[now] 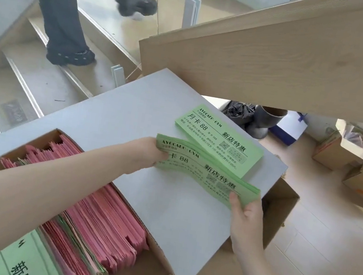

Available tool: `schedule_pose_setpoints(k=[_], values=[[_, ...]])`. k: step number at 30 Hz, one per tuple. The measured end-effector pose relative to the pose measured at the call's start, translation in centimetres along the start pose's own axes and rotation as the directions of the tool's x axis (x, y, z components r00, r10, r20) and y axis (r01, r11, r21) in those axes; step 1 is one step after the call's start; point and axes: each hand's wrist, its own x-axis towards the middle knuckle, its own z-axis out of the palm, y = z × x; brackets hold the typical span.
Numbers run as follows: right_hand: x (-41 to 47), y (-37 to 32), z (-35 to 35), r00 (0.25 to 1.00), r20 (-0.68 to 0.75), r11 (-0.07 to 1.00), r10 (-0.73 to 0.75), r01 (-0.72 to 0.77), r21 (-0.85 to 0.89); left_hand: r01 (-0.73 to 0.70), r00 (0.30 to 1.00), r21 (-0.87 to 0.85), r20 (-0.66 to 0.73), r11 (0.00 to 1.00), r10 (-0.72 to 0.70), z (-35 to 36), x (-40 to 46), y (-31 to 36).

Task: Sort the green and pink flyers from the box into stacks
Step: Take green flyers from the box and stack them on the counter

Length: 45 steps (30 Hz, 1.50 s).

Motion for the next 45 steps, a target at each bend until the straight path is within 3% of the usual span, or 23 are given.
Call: schedule_pose_setpoints(k=[3, 7, 11, 14, 19, 23, 27, 30, 32, 35, 39, 41, 45], values=[[0.4, 0.0, 0.2, 1.0, -0.003, 1.0, 0.015, -0.015, -0.003, 0.012, 1.0, 0.003, 0.004, 1.0, -0.012, 0.2, 0.2, 1.0], [2.4, -1.7, -0.3, 0.998, -0.052, 1.0, 0.021, -0.022, -0.015, -0.085, 0.986, 0.0, -0.144, 0.996, 0.084, -0.4, 1.0, 3.3], [7.0, -3.2, -1.0, 0.985, -0.048, 0.981, 0.168, -0.171, -0.093, -0.193, 0.942, 0.018, -0.275, 0.981, 0.19, -1.4, 3.7, 6.0], [9.8, -3.6, -1.1, 0.949, -0.008, 0.948, 0.315, -0.315, 0.036, -0.21, 0.928, 0.093, -0.295, 0.973, 0.228, -1.5, 6.5, 7.3], [11.6, -3.3, -2.0, 0.911, 0.006, 0.903, 0.413, -0.41, 0.13, -0.177, 0.939, 0.11, -0.279, 0.978, 0.201, -0.1, 10.2, 7.8], [12.3, -2.9, -3.2, 0.923, -0.002, 0.904, 0.385, -0.378, -0.197, -0.169, 0.938, 0.159, -0.276, 0.973, 0.208, 0.7, 11.4, 7.7], [12.5, -3.0, -4.2, 0.925, 0.037, 0.756, 0.379, -0.286, -0.588, -0.154, 0.943, 0.175, -0.267, 0.972, 0.198, 0.8, 11.7, 7.2], [12.4, -2.9, -4.2, 0.909, 0.018, 0.611, 0.416, -0.264, -0.747, -0.072, 0.95, 0.269, -0.275, 0.96, 0.148, 1.1, 11.9, 6.7], [12.2, -2.9, -3.9, 0.894, 0.04, 0.592, 0.446, -0.261, -0.762, 0.005, 0.962, 0.28, -0.263, 0.96, 0.072, 1.2, 11.9, 6.4], [11.9, -2.7, -3.3, 0.872, 0.048, 0.644, 0.487, -0.322, -0.694, 0.111, 0.959, 0.195, -0.277, 0.975, -0.054, 1.5, 11.3, 6.5], [11.8, -2.5, -3.2, 0.859, 0.024, 0.677, 0.511, -0.385, -0.627, 0.103, 0.937, -0.229, -0.305, 0.968, -0.172, 1.8, 11.4, 6.2], [11.8, -2.7, -3.2, 0.852, 0.038, 0.687, 0.522, -0.394, -0.611, 0.104, 0.927, -0.35, -0.305, 0.931, -0.218, 2.0, 11.2, 6.0], [11.7, -3.1, -3.4, 0.842, 0.061, 0.673, 0.536, -0.383, -0.633, 0.075, 0.95, -0.33, -0.265, 0.941, -0.169, 1.9, 10.5, 6.0]])
